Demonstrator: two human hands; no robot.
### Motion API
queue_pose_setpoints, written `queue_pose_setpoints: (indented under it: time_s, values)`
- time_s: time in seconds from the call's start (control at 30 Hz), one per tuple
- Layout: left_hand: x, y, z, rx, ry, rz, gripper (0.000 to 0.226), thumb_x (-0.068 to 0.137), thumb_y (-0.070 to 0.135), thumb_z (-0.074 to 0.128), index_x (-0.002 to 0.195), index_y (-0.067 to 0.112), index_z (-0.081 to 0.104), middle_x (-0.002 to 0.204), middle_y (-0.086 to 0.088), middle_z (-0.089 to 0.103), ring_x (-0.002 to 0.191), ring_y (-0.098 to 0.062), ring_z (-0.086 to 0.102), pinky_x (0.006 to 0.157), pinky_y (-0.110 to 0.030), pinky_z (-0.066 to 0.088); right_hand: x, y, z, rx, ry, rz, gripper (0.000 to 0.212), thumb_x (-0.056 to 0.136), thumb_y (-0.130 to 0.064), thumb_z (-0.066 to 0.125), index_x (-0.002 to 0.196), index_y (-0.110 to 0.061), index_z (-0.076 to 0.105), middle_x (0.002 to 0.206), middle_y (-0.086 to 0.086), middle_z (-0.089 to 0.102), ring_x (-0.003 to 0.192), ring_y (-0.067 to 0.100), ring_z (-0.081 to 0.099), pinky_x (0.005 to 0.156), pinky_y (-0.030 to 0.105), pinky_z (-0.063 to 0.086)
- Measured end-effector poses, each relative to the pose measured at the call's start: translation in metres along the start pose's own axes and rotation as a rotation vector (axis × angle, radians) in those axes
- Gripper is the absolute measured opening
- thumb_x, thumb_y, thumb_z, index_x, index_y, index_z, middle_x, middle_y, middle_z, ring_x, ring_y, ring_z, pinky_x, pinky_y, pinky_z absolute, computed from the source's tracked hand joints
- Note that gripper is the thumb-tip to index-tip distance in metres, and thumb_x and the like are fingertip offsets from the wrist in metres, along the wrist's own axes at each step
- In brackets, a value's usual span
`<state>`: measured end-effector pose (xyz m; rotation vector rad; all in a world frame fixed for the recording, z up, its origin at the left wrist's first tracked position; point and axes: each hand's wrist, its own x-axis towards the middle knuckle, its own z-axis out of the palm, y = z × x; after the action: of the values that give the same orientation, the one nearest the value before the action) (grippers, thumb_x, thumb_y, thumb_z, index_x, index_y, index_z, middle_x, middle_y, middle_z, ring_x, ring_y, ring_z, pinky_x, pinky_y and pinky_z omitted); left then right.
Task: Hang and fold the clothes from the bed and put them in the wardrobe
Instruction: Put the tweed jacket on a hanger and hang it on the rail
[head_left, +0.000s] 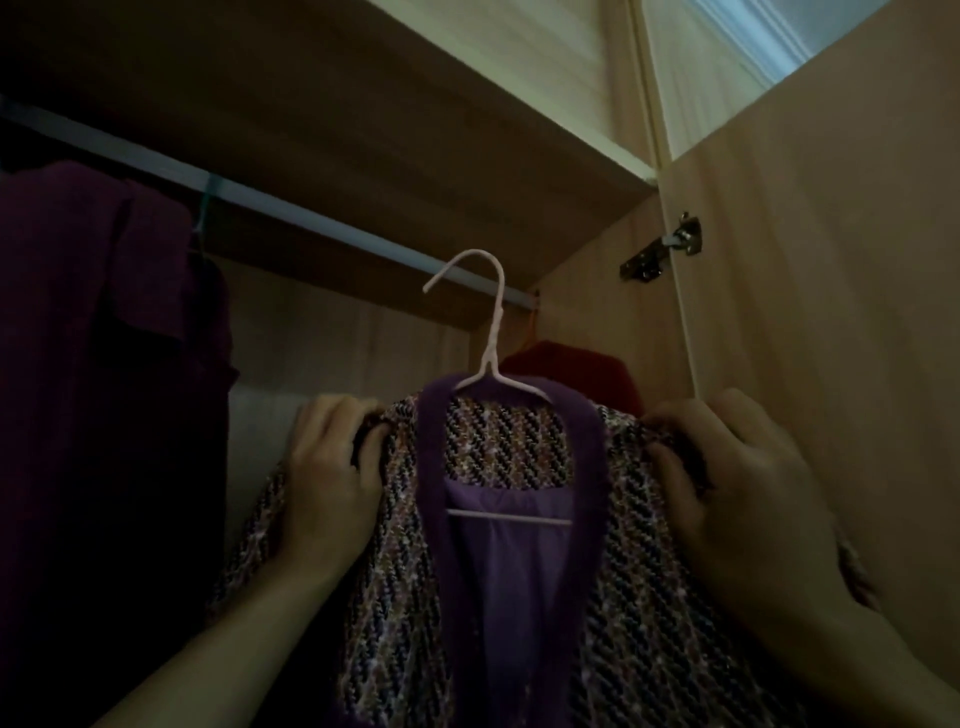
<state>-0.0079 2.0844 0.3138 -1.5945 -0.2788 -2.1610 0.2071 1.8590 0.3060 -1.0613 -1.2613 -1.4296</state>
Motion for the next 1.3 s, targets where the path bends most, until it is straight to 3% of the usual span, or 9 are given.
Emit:
queue_pose_setpoints:
  time_s: [0.17, 0.37, 0.67, 0.93, 1.13, 1.3]
  values:
    - [0.014, -0.036, 0.034, -0.004, 0.009, -0.036, 0.014, 0.091, 0.014, 0.053, 0.101, 0.012, 0.062, 0.100, -0.004, 0.056, 0.092, -0.026, 0.052, 0.079, -0.041, 0.042, 0.024, -0.003, 0.040, -0.129, 0.010, -0.002, 0.015, 0.087, -0.008, 0.068, 0.102, -0.009, 0.066, 0.091, 0.007, 0.057, 0.079, 0.026, 0.052, 0.065, 0.041, 0.045]
    - [0.027, -0.068, 0.083, -0.028, 0.048, -0.075, 0.015, 0.089, 0.014, 0.052, 0.099, 0.012, 0.063, 0.099, -0.006, 0.058, 0.091, -0.027, 0.052, 0.077, -0.041, 0.042, 0.056, 0.007, 0.082, -0.265, -0.029, -0.108, 0.007, 0.087, -0.003, 0.067, 0.093, -0.004, 0.065, 0.086, 0.012, 0.058, 0.075, 0.031, 0.050, 0.062, 0.045, 0.045]
    - [0.061, -0.094, 0.169, -0.156, 0.089, -0.151, 0.014, 0.088, 0.001, 0.063, 0.095, 0.014, 0.061, 0.094, -0.002, 0.056, 0.090, -0.023, 0.051, 0.077, -0.041, 0.044, 0.117, 0.043, 0.121, -0.404, -0.014, -0.225, 0.005, 0.091, -0.014, 0.063, 0.093, -0.009, 0.062, 0.085, 0.010, 0.054, 0.074, 0.028, 0.047, 0.061, 0.041, 0.043]
    - [0.119, -0.106, 0.232, -0.232, 0.005, -0.148, 0.013, 0.091, 0.002, 0.060, 0.097, 0.013, 0.063, 0.097, -0.004, 0.057, 0.089, -0.022, 0.054, 0.077, -0.042, 0.047, 0.172, 0.081, 0.150, -0.509, -0.019, -0.171, 0.008, 0.089, -0.017, 0.065, 0.087, -0.016, 0.057, 0.081, 0.003, 0.049, 0.070, 0.019, 0.035, 0.060, 0.031, 0.028]
    - [0.111, -0.120, 0.261, -0.296, -0.077, -0.226, 0.015, 0.091, 0.001, 0.060, 0.091, 0.015, 0.064, 0.094, -0.002, 0.062, 0.090, -0.021, 0.057, 0.078, -0.040, 0.049, 0.178, 0.085, 0.173, -0.553, -0.114, -0.125, 0.010, 0.097, -0.028, 0.049, 0.096, -0.022, 0.057, 0.092, 0.000, 0.052, 0.081, 0.020, 0.050, 0.067, 0.034, 0.044]
    - [0.116, -0.111, 0.276, -0.356, -0.116, -0.279, 0.013, 0.089, 0.000, 0.059, 0.089, 0.012, 0.064, 0.094, -0.004, 0.066, 0.091, -0.021, 0.060, 0.082, -0.043, 0.051, 0.180, 0.094, 0.174, -0.604, -0.166, -0.054, 0.008, 0.095, -0.023, 0.052, 0.099, -0.022, 0.060, 0.092, 0.001, 0.054, 0.084, 0.021, 0.055, 0.068, 0.035, 0.049]
